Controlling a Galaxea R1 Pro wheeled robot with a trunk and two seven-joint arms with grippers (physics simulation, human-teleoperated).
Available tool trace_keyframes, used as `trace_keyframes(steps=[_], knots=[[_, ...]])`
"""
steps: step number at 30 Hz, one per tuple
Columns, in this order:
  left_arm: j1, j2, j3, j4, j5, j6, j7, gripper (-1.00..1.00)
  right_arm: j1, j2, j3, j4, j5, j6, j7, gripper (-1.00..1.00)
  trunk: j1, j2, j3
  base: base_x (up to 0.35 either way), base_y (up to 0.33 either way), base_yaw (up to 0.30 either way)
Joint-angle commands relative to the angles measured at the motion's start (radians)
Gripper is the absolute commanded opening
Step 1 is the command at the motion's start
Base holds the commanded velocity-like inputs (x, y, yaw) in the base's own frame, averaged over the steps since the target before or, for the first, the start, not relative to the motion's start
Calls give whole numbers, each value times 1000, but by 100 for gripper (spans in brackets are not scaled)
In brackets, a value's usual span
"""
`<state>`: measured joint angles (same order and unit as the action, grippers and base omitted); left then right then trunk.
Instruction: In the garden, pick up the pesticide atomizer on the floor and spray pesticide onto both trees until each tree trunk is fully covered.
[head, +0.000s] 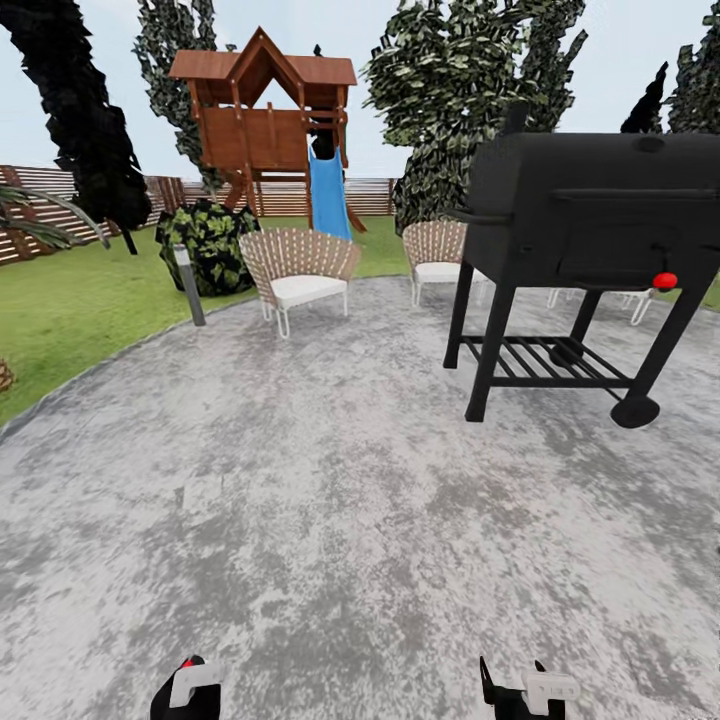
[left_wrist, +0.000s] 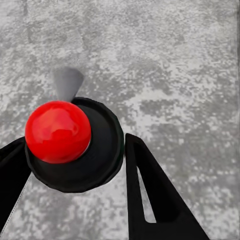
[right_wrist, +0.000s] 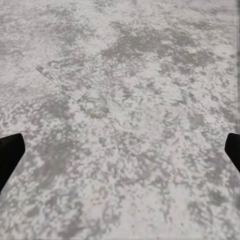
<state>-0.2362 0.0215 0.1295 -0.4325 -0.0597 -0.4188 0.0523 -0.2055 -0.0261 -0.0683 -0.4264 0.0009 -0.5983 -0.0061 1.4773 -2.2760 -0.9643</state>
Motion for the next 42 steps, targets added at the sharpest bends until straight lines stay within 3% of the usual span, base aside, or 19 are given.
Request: trace_keyframes(steps=[1, 19, 42], knots=[[0, 0, 0, 0, 0, 0, 0, -100, 0, 0, 0, 0, 0, 0, 0, 100, 0, 0, 0, 255, 212, -259], [0, 0, 1, 0, 1, 0, 0, -100, 0, 0, -1, 0, -1, 0, 1, 100, 0, 0, 5, 239, 142, -261], [0, 0, -1, 0, 0, 0, 0, -100, 0, 0, -1, 0, 0, 0, 0, 100, 0, 0, 5, 8, 1, -264]])
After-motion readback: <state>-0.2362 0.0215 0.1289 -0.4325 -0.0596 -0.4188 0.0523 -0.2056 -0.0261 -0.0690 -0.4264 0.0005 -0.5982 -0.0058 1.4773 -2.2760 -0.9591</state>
